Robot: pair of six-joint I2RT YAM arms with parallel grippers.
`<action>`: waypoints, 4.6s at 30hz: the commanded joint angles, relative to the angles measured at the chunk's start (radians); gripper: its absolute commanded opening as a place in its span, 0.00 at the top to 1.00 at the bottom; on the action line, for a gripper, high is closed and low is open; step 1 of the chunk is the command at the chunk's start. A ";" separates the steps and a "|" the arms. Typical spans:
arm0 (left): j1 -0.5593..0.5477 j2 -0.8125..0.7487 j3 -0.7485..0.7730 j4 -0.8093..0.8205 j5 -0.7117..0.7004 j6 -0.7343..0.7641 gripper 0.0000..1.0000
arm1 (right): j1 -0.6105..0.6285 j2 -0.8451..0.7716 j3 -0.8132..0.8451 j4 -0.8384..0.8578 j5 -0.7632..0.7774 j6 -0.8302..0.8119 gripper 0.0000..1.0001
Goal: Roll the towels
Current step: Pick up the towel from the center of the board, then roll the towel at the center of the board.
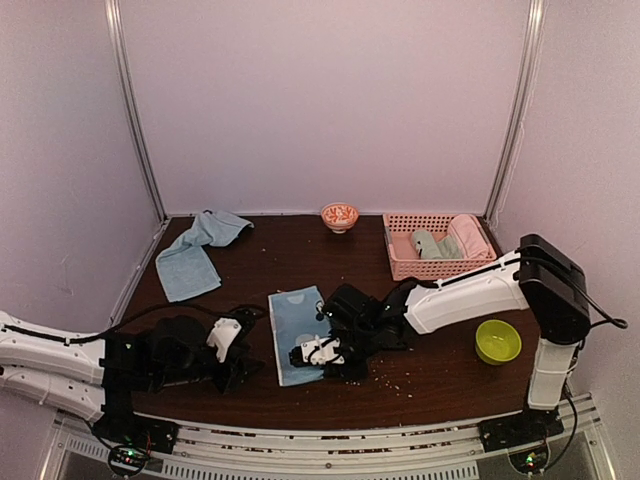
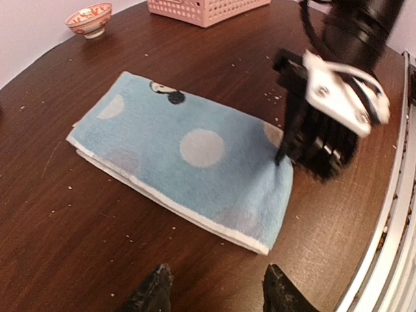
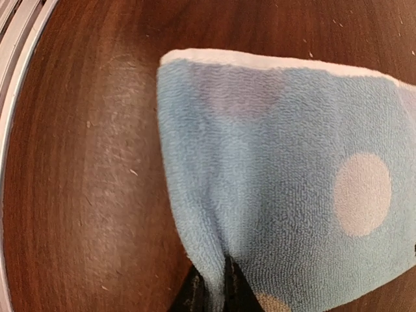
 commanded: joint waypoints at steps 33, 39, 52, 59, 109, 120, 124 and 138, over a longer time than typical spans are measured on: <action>-0.118 0.801 0.411 0.244 0.023 0.354 0.62 | -0.250 0.364 0.420 -0.700 -0.434 -0.004 1.00; -0.118 0.829 0.445 0.228 0.029 0.365 0.66 | -0.249 0.366 0.422 -0.703 -0.435 -0.003 1.00; -0.118 0.857 0.481 0.139 0.056 0.368 0.84 | -0.250 0.375 0.416 -0.700 -0.428 -0.002 1.00; -0.117 0.863 0.471 0.108 0.031 0.344 0.90 | -0.249 0.368 0.417 -0.708 -0.438 -0.008 1.00; 0.337 1.213 0.601 0.100 1.115 -0.195 1.00 | -0.028 -0.189 -0.074 -0.069 0.176 -0.162 0.76; 0.336 1.223 0.610 0.078 1.098 -0.177 1.00 | -0.001 -0.148 -0.120 -0.035 0.131 -0.195 0.71; 0.338 1.222 0.614 0.066 1.098 -0.171 1.00 | 0.002 -0.105 -0.132 -0.016 0.150 -0.205 0.70; 0.342 0.994 0.607 -0.105 0.829 -0.013 0.72 | 0.002 -0.005 -0.068 -0.170 0.085 -0.245 0.97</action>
